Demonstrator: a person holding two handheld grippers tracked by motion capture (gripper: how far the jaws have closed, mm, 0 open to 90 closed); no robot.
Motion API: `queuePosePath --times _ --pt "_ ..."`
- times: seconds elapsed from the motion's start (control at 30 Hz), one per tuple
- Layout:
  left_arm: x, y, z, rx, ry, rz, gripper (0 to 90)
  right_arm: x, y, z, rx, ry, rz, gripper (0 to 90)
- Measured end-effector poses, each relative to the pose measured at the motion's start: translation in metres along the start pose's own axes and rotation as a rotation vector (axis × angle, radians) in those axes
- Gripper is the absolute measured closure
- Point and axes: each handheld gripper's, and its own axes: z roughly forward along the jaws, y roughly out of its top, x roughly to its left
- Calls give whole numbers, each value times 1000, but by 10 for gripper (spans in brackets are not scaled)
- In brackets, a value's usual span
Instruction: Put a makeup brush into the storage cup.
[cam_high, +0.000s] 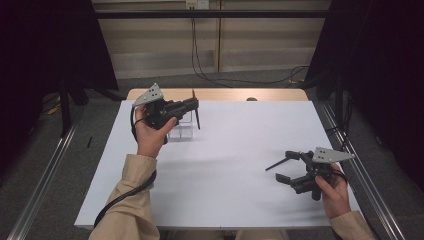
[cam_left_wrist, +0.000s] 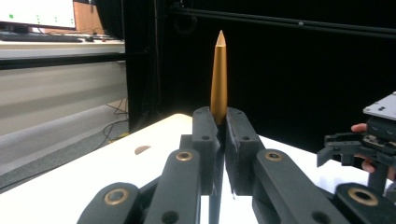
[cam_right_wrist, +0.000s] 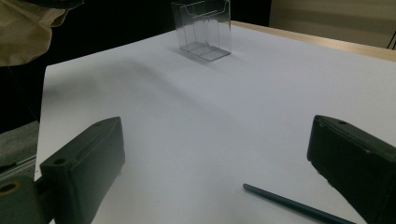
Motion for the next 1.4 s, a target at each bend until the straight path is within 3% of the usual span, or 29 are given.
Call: queuePosePath --times 0.73,1.4 --pt "24 2 5 5 112 18 837 0 0 -2 -7 0 -11 36" --pt "39 -2 9 17 166 13 837 1 -1 -4 -8 -9 -11 38"
